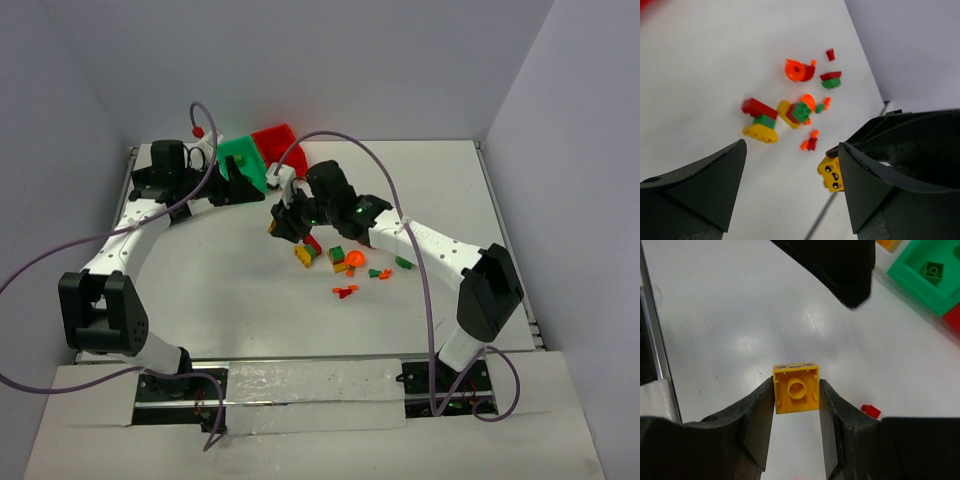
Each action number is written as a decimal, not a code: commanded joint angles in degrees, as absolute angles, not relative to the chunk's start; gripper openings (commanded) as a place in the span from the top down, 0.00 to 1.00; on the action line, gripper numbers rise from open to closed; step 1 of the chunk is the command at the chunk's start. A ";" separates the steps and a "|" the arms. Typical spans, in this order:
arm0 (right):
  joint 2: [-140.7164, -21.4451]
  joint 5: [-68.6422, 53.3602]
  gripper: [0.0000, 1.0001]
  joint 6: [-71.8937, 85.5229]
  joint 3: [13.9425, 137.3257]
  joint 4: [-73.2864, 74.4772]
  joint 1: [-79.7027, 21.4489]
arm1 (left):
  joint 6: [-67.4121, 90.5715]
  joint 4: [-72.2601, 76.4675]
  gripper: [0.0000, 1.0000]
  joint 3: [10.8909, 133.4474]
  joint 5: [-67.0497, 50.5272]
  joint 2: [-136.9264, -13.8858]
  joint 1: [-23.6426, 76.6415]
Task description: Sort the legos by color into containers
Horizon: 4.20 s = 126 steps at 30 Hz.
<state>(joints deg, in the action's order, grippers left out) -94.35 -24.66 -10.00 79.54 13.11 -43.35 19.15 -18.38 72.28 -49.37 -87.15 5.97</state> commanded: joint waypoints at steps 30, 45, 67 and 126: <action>-93.80 -13.45 1.00 -19.07 85.61 17.14 -51.32 | 31.64 -15.74 0.39 62.09 -67.94 -87.82 9.32; -94.62 -6.26 0.97 -17.85 85.17 14.52 -52.23 | 31.24 -15.27 1.00 60.67 -72.94 -87.43 9.04; -87.08 -11.82 0.11 -5.41 75.15 17.34 -39.40 | -1.96 -17.18 1.00 90.47 -7.39 -107.98 -1.76; -85.76 -22.85 0.14 -0.70 66.33 21.71 -24.55 | -13.57 -21.08 0.01 73.31 -17.27 -105.96 35.10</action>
<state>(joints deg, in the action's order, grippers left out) -86.91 -22.17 -0.89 65.87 21.86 -25.14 -11.18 -20.34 70.72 -17.30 -104.34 34.51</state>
